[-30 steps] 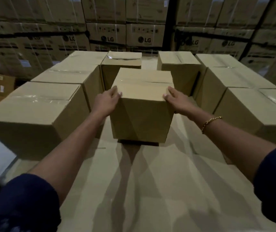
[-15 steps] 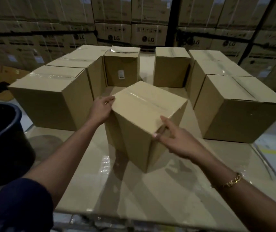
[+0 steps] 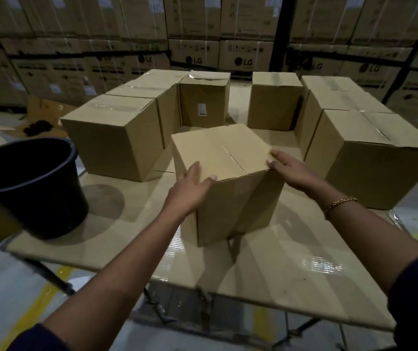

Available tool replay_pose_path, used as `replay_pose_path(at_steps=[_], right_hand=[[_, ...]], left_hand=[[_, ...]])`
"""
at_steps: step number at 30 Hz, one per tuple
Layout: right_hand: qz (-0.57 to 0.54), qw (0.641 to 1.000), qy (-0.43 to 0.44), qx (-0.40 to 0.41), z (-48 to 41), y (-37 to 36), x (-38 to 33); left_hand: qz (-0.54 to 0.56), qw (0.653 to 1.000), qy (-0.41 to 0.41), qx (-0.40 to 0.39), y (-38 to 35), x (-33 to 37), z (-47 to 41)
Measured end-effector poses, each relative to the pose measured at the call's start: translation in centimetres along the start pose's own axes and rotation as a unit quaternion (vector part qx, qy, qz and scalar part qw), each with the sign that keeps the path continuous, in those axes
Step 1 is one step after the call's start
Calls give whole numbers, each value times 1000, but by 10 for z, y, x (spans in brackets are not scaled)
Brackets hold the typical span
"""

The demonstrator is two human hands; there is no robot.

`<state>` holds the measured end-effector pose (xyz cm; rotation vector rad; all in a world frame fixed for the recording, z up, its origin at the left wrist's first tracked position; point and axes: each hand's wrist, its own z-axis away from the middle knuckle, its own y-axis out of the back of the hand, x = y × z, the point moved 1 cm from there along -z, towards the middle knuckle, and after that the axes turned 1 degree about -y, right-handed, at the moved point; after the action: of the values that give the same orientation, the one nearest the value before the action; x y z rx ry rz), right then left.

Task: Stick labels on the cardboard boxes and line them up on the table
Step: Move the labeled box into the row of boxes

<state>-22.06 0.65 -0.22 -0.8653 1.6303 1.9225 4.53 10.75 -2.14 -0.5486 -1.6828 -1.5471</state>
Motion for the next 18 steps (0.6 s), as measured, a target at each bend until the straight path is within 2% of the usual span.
replay_pose_path(at_steps=[2,8,12,14,18], right_hand=[[-2,1000,12,15,6,-5,1],[46,997,-3,68,28,-23,-1],[104,988,-15,115,47,-45,-12],[155,982,-19,107,64,-54,-27],[299,952,27,59,97,-79,-76]], left_hand=[[-13,1000,-10,-18,0,-4,-1],[-58,998,-34,8,11,-16,-9],[12,998,-58,9,26,-37,-30],[39,996,-73,24,37,-46,-48],[-6,995,-63,72,66,-56,-92]])
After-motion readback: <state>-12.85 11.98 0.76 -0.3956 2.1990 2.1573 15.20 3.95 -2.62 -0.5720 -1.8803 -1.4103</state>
